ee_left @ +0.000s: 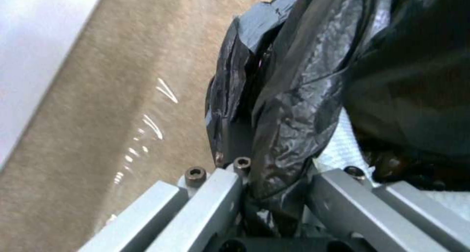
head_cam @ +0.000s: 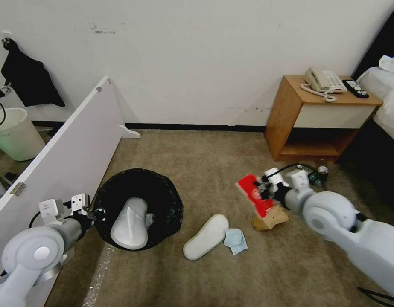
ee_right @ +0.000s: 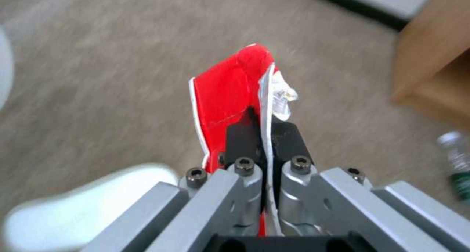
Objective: Pick up the trash bin, then pick up the garbage from the floor and place it into the trash bin.
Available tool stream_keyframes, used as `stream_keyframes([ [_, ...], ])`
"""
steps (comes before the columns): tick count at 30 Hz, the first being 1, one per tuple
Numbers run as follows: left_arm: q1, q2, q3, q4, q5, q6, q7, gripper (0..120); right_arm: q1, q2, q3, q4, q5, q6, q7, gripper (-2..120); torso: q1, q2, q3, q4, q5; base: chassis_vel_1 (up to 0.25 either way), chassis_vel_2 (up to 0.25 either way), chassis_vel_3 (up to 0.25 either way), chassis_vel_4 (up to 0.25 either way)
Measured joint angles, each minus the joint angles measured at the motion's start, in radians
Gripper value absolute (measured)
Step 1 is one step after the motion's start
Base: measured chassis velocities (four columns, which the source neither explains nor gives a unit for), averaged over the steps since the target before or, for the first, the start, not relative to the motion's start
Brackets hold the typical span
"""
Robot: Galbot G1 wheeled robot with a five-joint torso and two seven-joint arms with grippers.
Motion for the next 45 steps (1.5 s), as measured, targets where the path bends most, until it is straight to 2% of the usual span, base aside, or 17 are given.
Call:
stream_keyframes([
  [5, -0.009, -0.005, 0.026, -0.015, -0.026, 0.009, -0.029, 0, 0.017, 0.013, 0.029, -0.008, -0.041, 0.072, -0.026, 0, 0.000, 0.000, 0.000, 0.0010, 0.0006, 0.000, 0.000, 0.000, 0.000],
  [7, -0.016, 0.009, 0.060, -0.029, -0.083, 0.011, -0.056, 0, 0.037, 0.027, 0.046, -0.003, -0.110, 0.174, -0.079, 0, 0.000, 0.000, 0.000, 0.0004, 0.0002, 0.000, 0.000, 0.000, 0.000],
  [10, -0.012, 0.011, 0.072, -0.037, -0.106, 0.011, -0.069, 0, 0.043, 0.035, 0.049, 0.000, -0.142, 0.212, -0.106, 0, 0.000, 0.000, 0.000, 0.0005, 0.0004, 0.000, 0.000, 0.000, 0.000],
  [11, -0.009, 0.011, 0.088, -0.040, -0.122, 0.011, -0.083, 0, 0.045, 0.041, 0.053, 0.010, -0.157, 0.245, -0.119, 0, 0.000, 0.000, 0.000, 0.0007, 0.0004, 0.000, 0.000, 0.000, 0.000],
  [15, -0.008, -0.008, 0.133, -0.050, -0.160, 0.011, -0.127, 0, 0.045, 0.056, 0.063, 0.043, -0.168, 0.310, -0.137, 0, 0.000, 0.000, 0.000, 0.0004, 0.0001, 0.000, 0.000, 0.000, 0.000],
  [22, -0.025, -0.045, 0.182, -0.073, -0.210, 0.011, -0.185, 0, 0.052, 0.068, 0.077, 0.085, -0.186, 0.398, -0.191, 0, 0.000, 0.000, 0.000, 0.0005, 0.0004, 0.000, 0.000, 0.000, 0.000],
  [24, -0.052, -0.055, 0.210, -0.078, -0.240, 0.011, -0.210, 0, 0.046, 0.067, 0.085, 0.098, -0.192, 0.437, -0.213, 0, 0.000, 0.000, 0.000, 0.0005, 0.0002, 0.000, 0.000, 0.000, 0.000],
  [28, -0.088, -0.064, 0.236, -0.077, -0.268, 0.011, -0.234, 0, 0.043, 0.068, 0.086, 0.107, -0.201, 0.476, -0.230, 0, 0.000, 0.000, 0.000, 0.0002, 0.0002, 0.000, 0.000, 0.000, 0.000],
  [31, -0.142, -0.071, 0.268, -0.066, -0.302, 0.011, -0.259, 0, 0.050, 0.079, 0.078, 0.120, -0.215, 0.524, -0.263, 0, 0.000, 0.000, 0.000, 0.0003, 0.0003, 0.000, 0.000, 0.000, 0.000],
  [42, -0.208, -0.091, 0.295, -0.046, -0.332, 0.010, -0.270, 0, 0.068, 0.102, 0.021, 0.139, -0.243, 0.584, -0.349, 0, 0.000, 0.000, 0.000, 0.0005, 0.0002, 0.000, 0.000, 0.000, 0.000],
  [45, -0.232, -0.103, 0.301, -0.046, -0.353, 0.010, -0.282, 0, 0.084, 0.130, -0.019, 0.137, -0.271, 0.594, -0.381, 0, 0.000, 0.000, 0.000, 0.0004, 0.0001, 0.000, 0.000, 0.000, 0.000],
])
